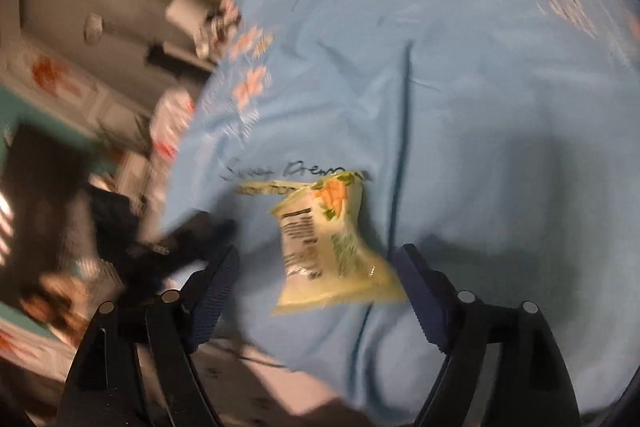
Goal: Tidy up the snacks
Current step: 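Move the right gripper to the pale yellow-green snack bag, then grasp the yellow-green bag with the right gripper and lift it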
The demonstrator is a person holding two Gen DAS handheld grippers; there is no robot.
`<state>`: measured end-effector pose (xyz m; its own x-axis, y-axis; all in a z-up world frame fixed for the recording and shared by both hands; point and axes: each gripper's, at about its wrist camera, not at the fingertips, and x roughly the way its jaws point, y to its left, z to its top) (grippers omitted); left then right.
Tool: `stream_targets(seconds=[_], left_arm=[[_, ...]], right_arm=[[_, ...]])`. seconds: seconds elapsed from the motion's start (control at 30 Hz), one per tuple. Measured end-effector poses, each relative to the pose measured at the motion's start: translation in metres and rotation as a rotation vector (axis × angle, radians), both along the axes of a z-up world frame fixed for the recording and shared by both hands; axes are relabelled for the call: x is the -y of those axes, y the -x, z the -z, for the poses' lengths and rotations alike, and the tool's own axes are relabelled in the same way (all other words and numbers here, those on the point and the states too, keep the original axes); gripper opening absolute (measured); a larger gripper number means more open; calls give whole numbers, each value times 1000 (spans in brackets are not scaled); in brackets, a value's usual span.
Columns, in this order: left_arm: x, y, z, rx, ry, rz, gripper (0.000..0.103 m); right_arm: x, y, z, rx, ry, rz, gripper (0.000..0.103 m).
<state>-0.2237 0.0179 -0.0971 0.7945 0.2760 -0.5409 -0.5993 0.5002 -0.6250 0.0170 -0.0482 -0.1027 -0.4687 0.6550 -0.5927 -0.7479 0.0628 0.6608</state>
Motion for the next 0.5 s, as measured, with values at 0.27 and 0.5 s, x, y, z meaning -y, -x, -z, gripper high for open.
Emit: stream_targets(seconds=[0.27, 0.5], left_arm=[[-17, -24, 2, 103, 114, 61, 101], [-24, -31, -1, 143, 173, 51, 101]], right_arm=[[5, -8, 48, -318, 55, 66, 82], [11, -14, 49, -514, -40, 103, 82]])
